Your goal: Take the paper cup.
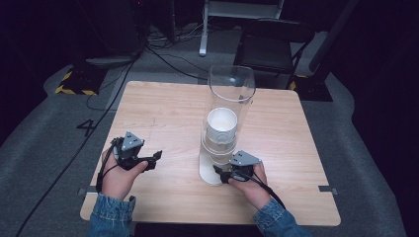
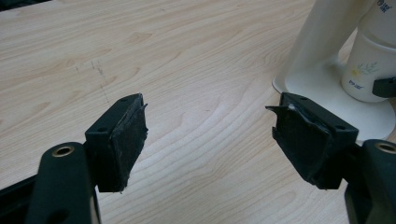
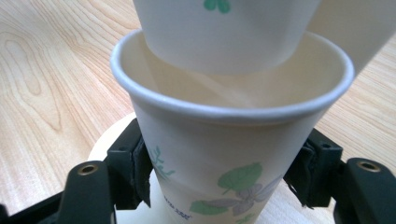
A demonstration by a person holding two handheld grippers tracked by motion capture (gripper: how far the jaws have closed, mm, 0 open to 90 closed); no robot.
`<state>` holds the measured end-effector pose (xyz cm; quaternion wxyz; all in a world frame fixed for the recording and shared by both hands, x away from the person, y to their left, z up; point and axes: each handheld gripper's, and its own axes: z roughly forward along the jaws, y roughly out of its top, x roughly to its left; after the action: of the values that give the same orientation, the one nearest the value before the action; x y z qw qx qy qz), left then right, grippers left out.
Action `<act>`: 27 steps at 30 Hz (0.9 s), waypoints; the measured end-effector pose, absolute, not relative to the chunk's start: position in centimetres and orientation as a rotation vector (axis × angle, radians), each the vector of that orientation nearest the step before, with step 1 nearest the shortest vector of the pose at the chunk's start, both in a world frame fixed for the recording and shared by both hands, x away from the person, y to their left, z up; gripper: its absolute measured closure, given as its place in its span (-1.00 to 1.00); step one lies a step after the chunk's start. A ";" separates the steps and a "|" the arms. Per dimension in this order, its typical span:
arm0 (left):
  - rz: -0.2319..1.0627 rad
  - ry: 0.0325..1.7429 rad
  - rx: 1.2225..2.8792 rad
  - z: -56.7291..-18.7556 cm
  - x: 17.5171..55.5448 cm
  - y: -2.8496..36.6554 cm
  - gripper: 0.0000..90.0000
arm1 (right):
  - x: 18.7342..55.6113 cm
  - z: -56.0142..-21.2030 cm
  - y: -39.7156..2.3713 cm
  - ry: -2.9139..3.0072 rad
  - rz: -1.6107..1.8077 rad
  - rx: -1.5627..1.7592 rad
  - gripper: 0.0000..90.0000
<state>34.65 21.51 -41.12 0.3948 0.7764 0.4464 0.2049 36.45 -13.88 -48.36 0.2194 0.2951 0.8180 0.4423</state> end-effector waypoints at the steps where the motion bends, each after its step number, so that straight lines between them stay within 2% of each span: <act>1: 0.520 1.132 1.969 -41.1 34.6 21.5 -0.43 | 36.4 -48.4 -13.9 2.263 1.224 0.817 -0.26; 19: 0.502 1.095 1.968 -40.8 35.8 20.6 -0.44 | 35.5 -46.7 -17.1 2.229 1.065 0.811 -0.27; 27: 0.507 1.120 1.973 -41.0 35.4 21.0 -0.44 | 35.0 -46.0 -20.5 2.194 1.076 0.849 -0.27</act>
<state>35.39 20.95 -41.05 0.3972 0.7788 0.4423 0.2000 35.02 -20.48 -46.05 0.2738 0.3156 0.8156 0.4002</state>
